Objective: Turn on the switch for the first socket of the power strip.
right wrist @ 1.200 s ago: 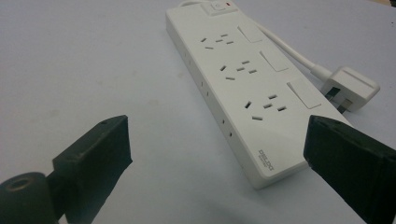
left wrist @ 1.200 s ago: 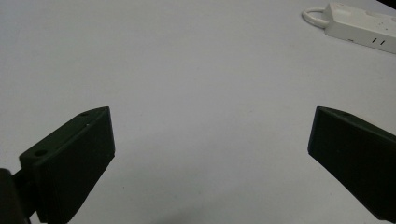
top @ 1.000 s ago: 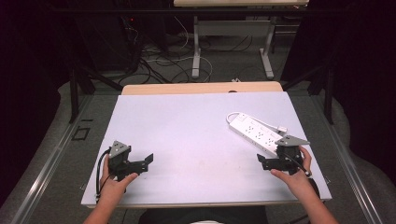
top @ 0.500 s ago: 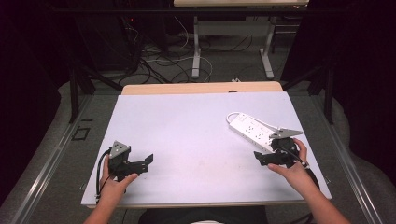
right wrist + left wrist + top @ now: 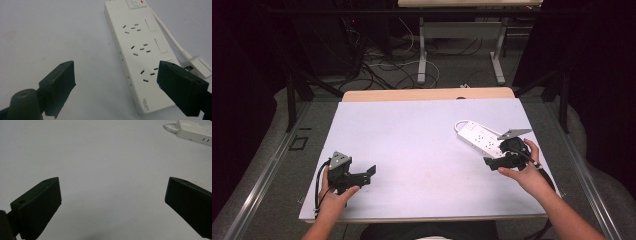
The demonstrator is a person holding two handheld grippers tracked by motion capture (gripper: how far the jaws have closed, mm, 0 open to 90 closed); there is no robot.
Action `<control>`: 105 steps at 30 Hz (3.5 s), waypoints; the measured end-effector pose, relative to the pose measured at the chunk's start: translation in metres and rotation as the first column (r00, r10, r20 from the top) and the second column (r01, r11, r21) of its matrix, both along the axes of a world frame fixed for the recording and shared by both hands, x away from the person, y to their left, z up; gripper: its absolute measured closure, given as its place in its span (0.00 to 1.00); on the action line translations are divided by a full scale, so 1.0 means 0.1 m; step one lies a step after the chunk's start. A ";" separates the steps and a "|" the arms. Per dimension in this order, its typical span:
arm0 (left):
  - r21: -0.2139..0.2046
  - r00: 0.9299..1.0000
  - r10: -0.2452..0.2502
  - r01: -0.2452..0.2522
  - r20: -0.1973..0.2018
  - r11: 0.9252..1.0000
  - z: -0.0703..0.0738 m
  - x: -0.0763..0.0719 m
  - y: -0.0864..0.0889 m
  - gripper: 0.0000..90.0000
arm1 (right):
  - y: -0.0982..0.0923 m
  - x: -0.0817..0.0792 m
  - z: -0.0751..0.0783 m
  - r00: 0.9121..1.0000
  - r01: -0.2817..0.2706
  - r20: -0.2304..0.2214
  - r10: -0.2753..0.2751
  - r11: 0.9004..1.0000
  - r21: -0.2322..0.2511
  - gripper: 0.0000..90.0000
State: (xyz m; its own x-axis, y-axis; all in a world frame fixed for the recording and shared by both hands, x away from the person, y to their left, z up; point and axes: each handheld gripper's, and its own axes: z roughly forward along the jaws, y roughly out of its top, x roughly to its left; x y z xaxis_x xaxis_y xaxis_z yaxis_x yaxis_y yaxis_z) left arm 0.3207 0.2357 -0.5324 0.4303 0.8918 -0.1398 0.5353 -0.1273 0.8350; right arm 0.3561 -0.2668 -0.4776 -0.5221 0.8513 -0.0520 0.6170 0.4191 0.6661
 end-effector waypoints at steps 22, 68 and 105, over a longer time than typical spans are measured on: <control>0.008 1.000 0.000 0.001 -0.003 1.000 -0.01 0.01 -0.01 0.01 | 0.04 0.34 0.39 0.999 0.015 -0.040 -0.016 0.999 -0.040 0.16; 0.008 1.000 -0.003 0.003 -0.013 1.000 -0.03 0.02 -0.01 0.01 | 0.19 1.18 0.53 0.989 0.095 -0.101 -0.105 0.991 -0.097 0.17; 0.012 1.000 -0.003 0.003 -0.017 1.000 -0.04 0.03 -0.01 0.01 | 0.28 1.62 0.20 0.978 0.158 -0.122 -0.170 0.982 -0.107 0.54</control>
State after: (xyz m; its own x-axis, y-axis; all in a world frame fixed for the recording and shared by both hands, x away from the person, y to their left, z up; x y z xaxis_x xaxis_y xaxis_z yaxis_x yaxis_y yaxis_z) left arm 0.3239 0.2345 -0.5367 0.4308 0.8921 -0.1362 0.5490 -0.1393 0.8241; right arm 0.5184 -0.2383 -0.4574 -0.3834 0.9203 -0.0783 0.7614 0.3629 0.5373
